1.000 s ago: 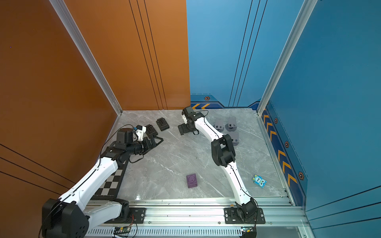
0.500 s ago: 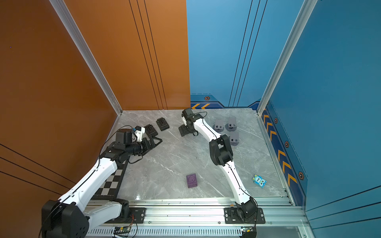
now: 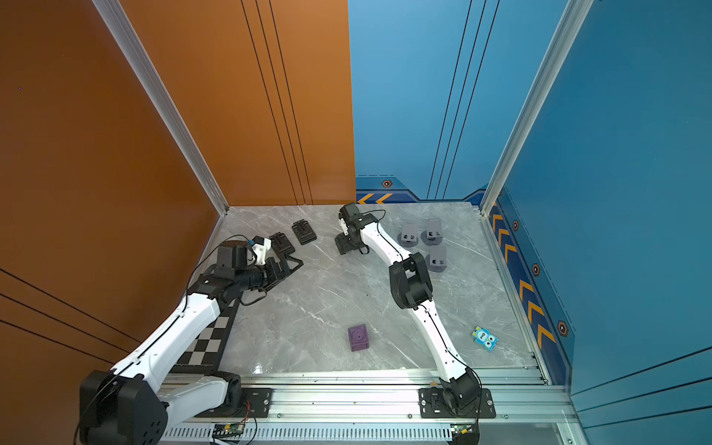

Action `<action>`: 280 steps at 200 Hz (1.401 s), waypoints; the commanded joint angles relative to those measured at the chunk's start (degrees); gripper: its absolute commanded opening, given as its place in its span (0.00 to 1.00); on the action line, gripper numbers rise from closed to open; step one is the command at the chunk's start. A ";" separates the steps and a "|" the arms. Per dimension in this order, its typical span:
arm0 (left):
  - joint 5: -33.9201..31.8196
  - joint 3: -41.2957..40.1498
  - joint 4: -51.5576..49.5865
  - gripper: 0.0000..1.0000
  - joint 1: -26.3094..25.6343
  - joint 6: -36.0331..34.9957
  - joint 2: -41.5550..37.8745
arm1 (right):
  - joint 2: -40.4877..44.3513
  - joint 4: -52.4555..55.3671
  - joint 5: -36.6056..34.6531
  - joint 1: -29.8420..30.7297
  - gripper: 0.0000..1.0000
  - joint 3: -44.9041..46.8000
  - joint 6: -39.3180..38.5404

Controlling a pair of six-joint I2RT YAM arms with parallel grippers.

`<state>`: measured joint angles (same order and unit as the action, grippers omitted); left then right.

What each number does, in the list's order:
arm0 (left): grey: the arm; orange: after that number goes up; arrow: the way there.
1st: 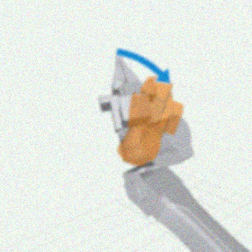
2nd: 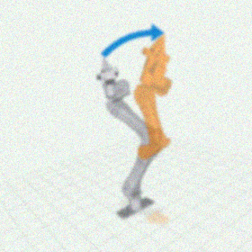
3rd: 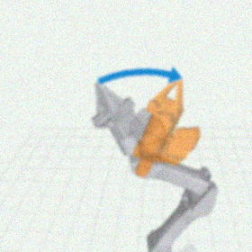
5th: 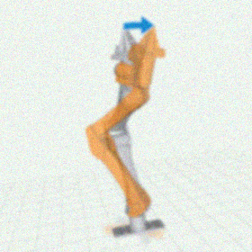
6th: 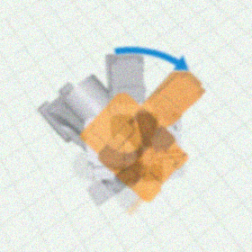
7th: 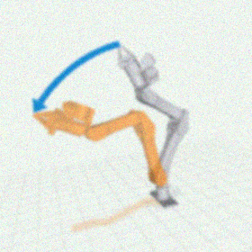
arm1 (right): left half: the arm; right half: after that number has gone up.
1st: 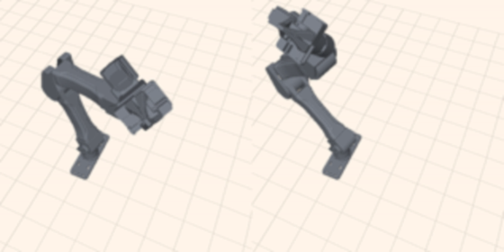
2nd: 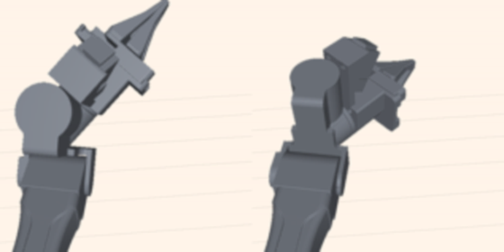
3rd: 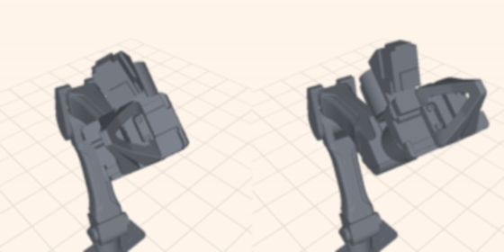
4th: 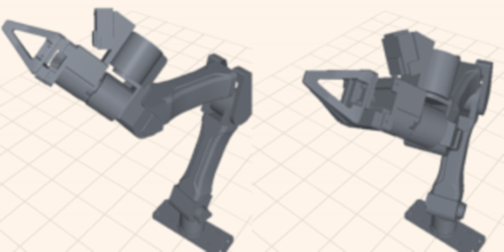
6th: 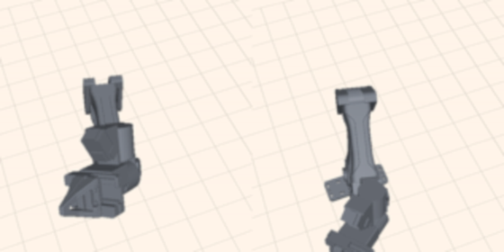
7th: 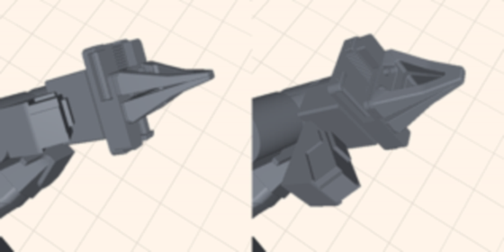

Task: Open the phone stand
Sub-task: Pick up the phone stand at the center of the board.

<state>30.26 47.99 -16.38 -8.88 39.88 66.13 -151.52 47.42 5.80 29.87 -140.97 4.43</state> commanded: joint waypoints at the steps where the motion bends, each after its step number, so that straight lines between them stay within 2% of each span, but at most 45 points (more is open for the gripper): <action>1: 1.38 0.75 -1.59 0.98 0.54 -1.23 0.06 | -0.37 1.10 -1.01 0.19 0.66 -1.06 -0.21; 27: 1.56 0.57 -1.63 0.98 0.78 -1.26 -0.38 | 0.85 1.43 -1.09 0.28 0.59 -0.66 -0.25; 58: 1.47 0.53 -1.61 0.98 0.71 -1.52 -0.10 | 5.05 1.67 -0.31 0.21 0.58 4.60 -0.25; 122: -0.87 2.66 -1.23 0.98 -0.81 -5.05 4.27 | 19.71 1.88 5.19 1.10 0.56 26.71 0.51; 145: -1.43 3.62 -0.42 0.98 -2.03 -5.64 6.05 | 22.74 1.61 4.92 2.18 0.58 32.63 0.40; 174: -1.76 4.48 0.63 0.98 -3.32 -5.56 7.85 | 22.71 2.19 4.40 2.66 0.62 34.52 0.38; 216: -2.05 5.49 1.50 0.98 -4.12 -5.33 9.14 | 20.23 5.04 3.89 2.69 0.67 32.16 -0.90; 255: -2.31 5.89 1.95 0.98 -4.38 -4.91 9.81 | 19.82 5.80 2.94 2.91 0.88 30.05 -1.26; 280: -2.31 6.14 2.12 0.98 -4.47 -4.68 10.24 | 19.40 6.48 1.66 3.28 0.93 28.25 -1.61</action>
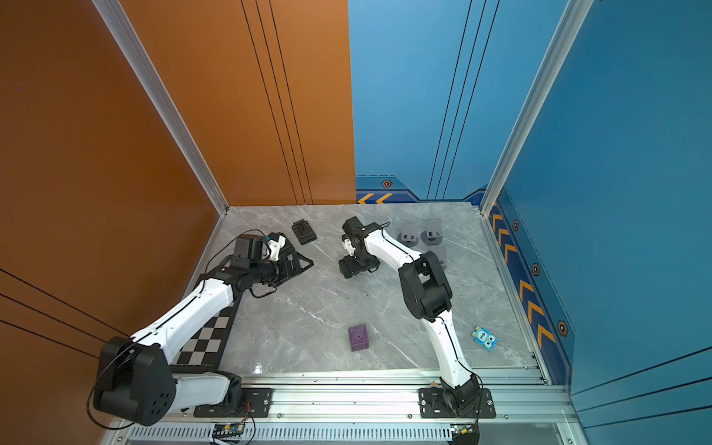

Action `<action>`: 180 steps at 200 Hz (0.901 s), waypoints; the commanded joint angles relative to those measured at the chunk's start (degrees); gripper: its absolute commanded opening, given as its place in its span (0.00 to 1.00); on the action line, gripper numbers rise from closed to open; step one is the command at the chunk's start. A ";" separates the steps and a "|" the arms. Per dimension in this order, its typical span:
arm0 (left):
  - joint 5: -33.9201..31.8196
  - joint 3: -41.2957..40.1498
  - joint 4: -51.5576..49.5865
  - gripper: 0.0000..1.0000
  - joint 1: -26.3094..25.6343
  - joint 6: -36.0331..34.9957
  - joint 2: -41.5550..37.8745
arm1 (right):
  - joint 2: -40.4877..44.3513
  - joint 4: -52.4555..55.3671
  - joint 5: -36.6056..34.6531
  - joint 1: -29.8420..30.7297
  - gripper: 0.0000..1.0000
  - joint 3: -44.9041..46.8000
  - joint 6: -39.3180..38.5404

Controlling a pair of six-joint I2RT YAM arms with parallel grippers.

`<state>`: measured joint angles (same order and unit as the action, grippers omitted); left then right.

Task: Open the phone stand
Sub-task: Pick up the phone stand at the center of the board.

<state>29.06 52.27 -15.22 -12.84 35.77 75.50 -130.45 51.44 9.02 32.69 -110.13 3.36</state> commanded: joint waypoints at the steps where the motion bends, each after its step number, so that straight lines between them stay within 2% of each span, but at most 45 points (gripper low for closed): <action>1: -1.11 1.86 0.97 0.98 -0.52 -0.55 0.96 | -1.75 2.45 -1.68 0.46 0.93 -2.61 -0.54; 54: -0.54 2.32 1.16 0.98 -0.69 -0.26 1.66 | -4.54 3.33 -3.87 1.55 0.86 -5.49 -1.11; 111: -0.05 2.08 1.11 0.98 -0.63 -0.35 1.91 | -6.14 4.01 -4.18 2.02 0.84 -6.09 -1.42; 131: 0.16 2.24 1.12 0.98 -0.61 -0.44 2.27 | -6.41 3.95 -4.27 1.98 0.75 -6.46 -1.42; 166: 0.46 3.27 1.16 0.98 -0.58 -0.57 3.22 | -6.91 4.27 -4.21 1.85 0.49 -7.25 -1.35; 180: 0.67 3.80 1.15 0.98 -0.64 -0.56 3.73 | -6.46 4.33 -4.19 1.81 0.42 -7.38 -1.16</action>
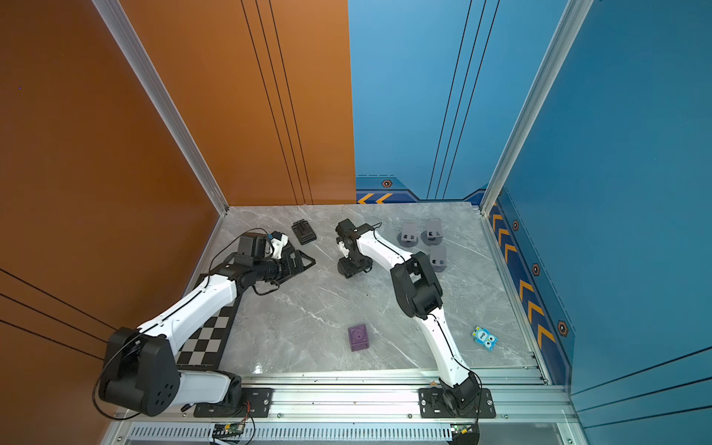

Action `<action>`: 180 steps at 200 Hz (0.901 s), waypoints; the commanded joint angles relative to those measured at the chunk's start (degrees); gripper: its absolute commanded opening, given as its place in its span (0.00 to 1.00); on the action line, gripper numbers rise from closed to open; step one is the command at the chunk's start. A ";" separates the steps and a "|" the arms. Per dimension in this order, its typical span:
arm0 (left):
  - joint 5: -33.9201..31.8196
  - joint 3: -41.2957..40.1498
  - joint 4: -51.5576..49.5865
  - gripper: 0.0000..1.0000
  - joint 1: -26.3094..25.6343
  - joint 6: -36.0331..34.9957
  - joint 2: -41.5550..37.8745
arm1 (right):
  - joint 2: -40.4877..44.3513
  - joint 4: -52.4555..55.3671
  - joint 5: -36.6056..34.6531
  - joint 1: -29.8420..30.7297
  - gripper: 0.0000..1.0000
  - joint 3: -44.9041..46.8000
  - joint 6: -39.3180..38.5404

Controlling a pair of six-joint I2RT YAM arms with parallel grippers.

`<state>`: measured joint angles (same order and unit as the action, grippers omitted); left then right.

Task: Open the phone stand
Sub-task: Pick up the phone stand at the center of the board.

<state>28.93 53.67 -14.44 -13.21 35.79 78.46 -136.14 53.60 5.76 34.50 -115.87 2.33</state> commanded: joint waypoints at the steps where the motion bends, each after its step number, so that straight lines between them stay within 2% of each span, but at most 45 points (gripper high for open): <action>1: 0.79 2.49 0.33 0.98 -0.25 -0.56 0.80 | -0.79 2.19 -0.88 -0.02 0.41 -1.63 -0.13; 19: 0.86 2.95 0.36 0.98 -0.32 -0.47 1.57 | 0.26 2.18 -0.76 -0.11 0.35 -1.75 0.30; 86: -1.22 4.74 3.11 0.98 -1.03 2.48 6.29 | 6.82 1.28 2.62 -0.82 0.33 0.00 4.68; 120: 0.12 1.08 18.12 0.98 -1.13 10.73 9.26 | 10.93 0.10 4.34 -1.22 0.32 1.50 7.53; 162: 0.58 3.54 24.57 1.00 -3.81 12.72 14.31 | 15.87 -0.99 6.47 -2.04 0.31 2.34 10.91; 180: 1.12 3.80 29.01 0.97 -4.01 14.86 16.09 | 17.77 -1.72 7.71 -2.69 0.31 2.66 12.70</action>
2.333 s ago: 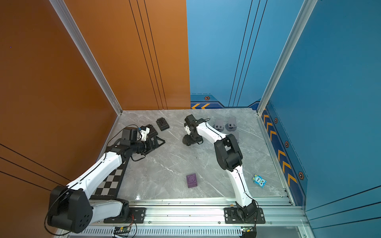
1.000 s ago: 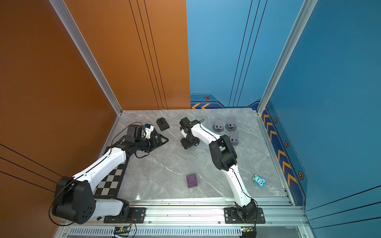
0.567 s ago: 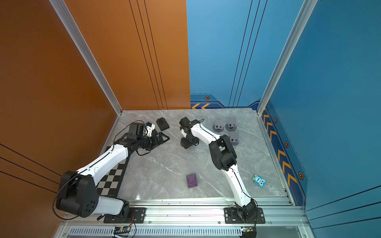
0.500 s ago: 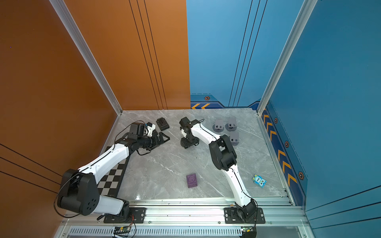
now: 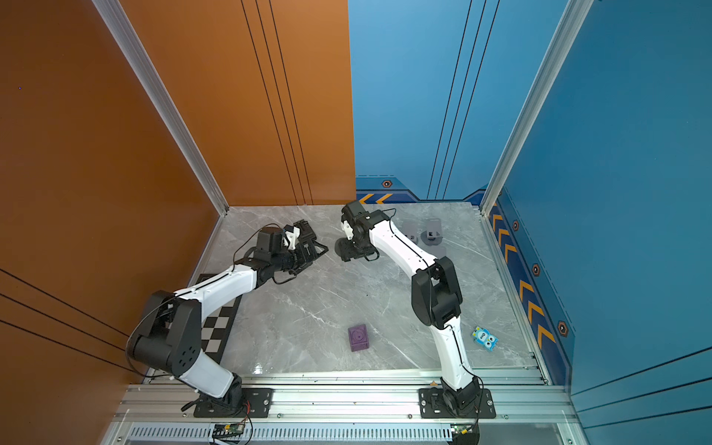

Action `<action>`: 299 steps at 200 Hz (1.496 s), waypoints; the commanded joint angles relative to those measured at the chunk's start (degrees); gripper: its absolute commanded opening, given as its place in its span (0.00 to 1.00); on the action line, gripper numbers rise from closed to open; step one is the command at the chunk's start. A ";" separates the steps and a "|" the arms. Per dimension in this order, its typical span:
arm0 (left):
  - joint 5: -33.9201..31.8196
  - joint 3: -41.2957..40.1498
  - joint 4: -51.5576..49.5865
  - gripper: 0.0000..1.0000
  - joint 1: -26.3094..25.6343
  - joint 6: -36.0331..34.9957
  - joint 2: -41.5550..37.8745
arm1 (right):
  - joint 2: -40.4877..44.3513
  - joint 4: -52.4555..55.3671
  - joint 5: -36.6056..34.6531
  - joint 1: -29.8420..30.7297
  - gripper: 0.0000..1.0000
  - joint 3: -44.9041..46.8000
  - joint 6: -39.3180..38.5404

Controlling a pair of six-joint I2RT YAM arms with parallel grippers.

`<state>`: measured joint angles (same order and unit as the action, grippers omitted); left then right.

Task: Open the phone stand
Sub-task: Pick up the phone stand at the center of the board, then open the phone stand.

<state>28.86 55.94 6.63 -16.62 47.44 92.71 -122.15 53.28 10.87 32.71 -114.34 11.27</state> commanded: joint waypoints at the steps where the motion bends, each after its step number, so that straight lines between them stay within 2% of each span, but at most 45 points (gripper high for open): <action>1: 1.19 1.62 8.17 0.97 -0.60 3.33 1.94 | 4.25 -1.41 2.58 -0.89 0.31 1.14 3.85; 28: 2.44 2.75 11.76 0.87 -1.08 4.56 4.56 | 6.81 -2.03 3.64 -1.30 0.31 1.58 5.32; 31: 2.62 2.74 12.00 0.82 -1.17 4.59 4.78 | 6.95 -2.06 3.67 -1.33 0.31 1.62 5.42; 39: 2.85 4.67 12.68 0.77 -1.35 4.68 5.23 | 7.49 -2.09 3.87 -1.42 0.31 1.82 5.65; 59: 3.25 5.76 13.65 0.76 -1.61 4.85 6.24 | 8.47 -2.26 4.31 -1.76 0.31 2.48 5.90; 73: 3.90 6.47 14.14 0.70 -1.80 4.85 6.84 | 8.98 -2.39 4.44 -1.95 0.31 3.10 5.96; 225: 4.47 8.04 14.11 0.63 -3.58 4.77 8.64 | 10.16 -7.34 9.18 -2.56 0.31 5.44 7.54; 261: 4.37 8.82 14.16 0.51 -4.01 5.18 9.31 | 10.98 -9.62 10.66 -1.96 0.31 6.65 7.89; 299: 4.95 9.14 16.34 0.44 -4.21 6.91 10.21 | 11.16 -11.88 11.44 -1.03 0.31 6.64 8.76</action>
<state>32.80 63.46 20.56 -20.27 53.56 101.41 -114.10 44.91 19.86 30.76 -107.79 18.98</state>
